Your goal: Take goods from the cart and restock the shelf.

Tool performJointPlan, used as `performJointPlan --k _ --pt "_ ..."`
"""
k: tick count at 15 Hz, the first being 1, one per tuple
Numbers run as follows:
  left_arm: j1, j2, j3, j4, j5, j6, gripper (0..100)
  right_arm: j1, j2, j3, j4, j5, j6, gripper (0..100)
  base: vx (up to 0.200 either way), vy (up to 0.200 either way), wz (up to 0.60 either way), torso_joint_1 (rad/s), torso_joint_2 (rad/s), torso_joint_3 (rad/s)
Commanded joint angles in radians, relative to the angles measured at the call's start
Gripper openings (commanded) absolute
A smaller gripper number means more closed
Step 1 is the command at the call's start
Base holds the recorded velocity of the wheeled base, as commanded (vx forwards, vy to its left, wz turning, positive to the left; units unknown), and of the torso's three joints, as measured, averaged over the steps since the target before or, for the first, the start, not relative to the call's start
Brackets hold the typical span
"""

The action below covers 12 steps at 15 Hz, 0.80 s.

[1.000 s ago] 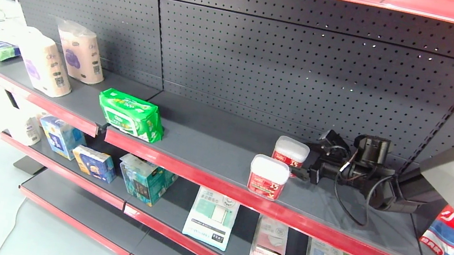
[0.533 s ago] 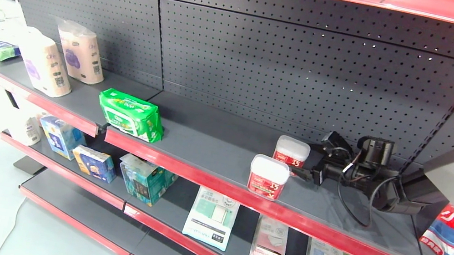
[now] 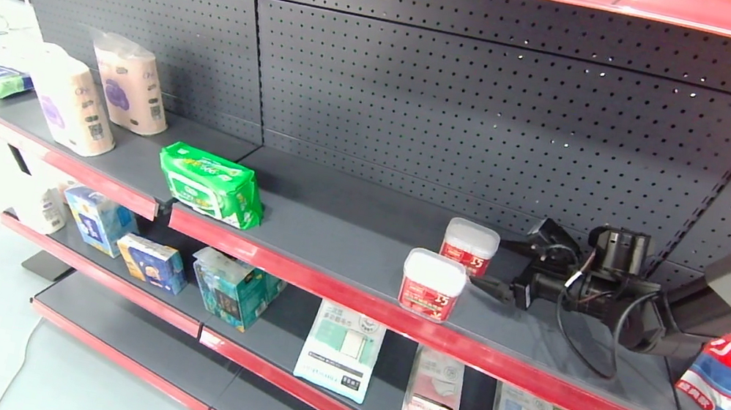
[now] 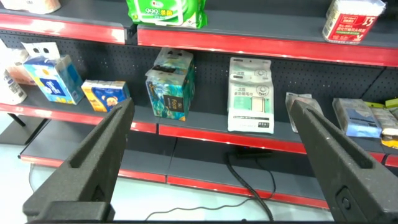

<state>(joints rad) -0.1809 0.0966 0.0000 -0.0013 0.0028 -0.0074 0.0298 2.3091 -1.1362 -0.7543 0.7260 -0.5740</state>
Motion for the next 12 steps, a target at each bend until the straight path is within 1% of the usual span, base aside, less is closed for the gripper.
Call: performJointPlan --k 1,4,7,9,12 --pt "0.000 0.002 0.000 0.000 0.000 0.000 100 -0.011 -0.063 0.032 0.000 -0.003 0.008 100 0.000 0.000 0.00 0.000 0.00 0.000" --pt "0.000 0.002 0.000 0.000 0.000 0.000 100 -0.030 -0.125 0.064 -0.002 -0.003 0.008 100 0.000 0.000 0.00 0.000 0.00 0.000" --pt "0.000 0.002 0.000 0.000 0.000 0.000 100 -0.045 -0.206 0.174 -0.002 -0.005 0.008 100 0.000 0.000 0.00 0.000 0.00 0.000" --pt "0.000 0.002 0.000 0.000 0.000 0.000 100 -0.039 -0.272 0.210 -0.002 -0.043 0.016 100 0.000 0.000 0.00 0.000 0.00 0.000" --pt "0.000 0.002 0.000 0.000 0.000 0.000 100 -0.019 -0.382 0.250 -0.002 -0.145 0.046 100 0.000 0.000 0.00 0.000 0.00 0.000"
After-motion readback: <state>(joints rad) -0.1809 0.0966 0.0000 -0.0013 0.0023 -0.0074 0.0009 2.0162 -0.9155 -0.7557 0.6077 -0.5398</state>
